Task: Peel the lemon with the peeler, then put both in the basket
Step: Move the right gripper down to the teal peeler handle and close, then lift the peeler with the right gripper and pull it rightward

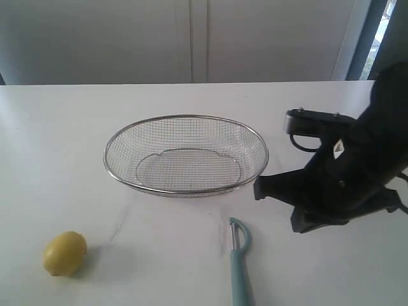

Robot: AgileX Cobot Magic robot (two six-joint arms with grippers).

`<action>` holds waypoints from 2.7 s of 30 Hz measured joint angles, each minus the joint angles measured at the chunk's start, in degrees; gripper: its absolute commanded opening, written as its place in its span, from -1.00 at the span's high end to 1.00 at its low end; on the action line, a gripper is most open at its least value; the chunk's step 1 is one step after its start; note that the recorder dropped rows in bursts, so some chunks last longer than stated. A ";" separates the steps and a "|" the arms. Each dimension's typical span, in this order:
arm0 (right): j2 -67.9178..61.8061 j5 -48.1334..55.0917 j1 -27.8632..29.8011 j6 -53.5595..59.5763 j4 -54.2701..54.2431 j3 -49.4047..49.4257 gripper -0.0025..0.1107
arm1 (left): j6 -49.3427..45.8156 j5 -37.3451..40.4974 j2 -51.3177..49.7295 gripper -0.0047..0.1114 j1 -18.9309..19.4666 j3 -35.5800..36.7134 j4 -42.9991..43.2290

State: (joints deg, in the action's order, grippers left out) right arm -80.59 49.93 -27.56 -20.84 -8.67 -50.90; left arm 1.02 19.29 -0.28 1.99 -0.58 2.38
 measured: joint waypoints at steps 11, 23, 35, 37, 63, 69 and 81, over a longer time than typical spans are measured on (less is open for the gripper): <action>-7.30 -2.51 -7.38 -3.14 0.00 -3.42 0.96 | 0.00 0.00 0.00 0.92 0.00 0.00 0.00; -12.25 -5.53 -14.66 -10.52 0.01 -3.77 0.96 | 0.00 0.00 0.00 0.92 0.00 0.00 0.00; -17.99 -5.15 -15.26 -15.05 1.09 -3.77 0.39 | 0.00 0.00 0.00 0.92 0.00 0.00 0.00; -18.99 -5.15 -15.26 -15.05 1.09 -3.77 0.31 | 0.00 0.00 0.00 0.92 0.00 0.00 0.00; -23.64 -10.18 -15.26 -15.11 0.98 -3.89 0.42 | 0.00 0.00 0.00 0.92 0.00 0.00 0.00; -23.87 -9.72 -15.26 -15.11 1.09 -4.02 0.70 | 0.00 0.00 0.00 0.92 0.00 0.00 0.00; -22.56 -8.23 -15.26 -15.11 1.96 -3.91 0.96 | 0.00 0.00 0.00 0.92 0.00 0.00 0.00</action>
State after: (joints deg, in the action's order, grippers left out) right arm -103.14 41.70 -42.83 -35.95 -6.71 -54.81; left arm 1.02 19.29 -0.28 1.99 -0.58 2.38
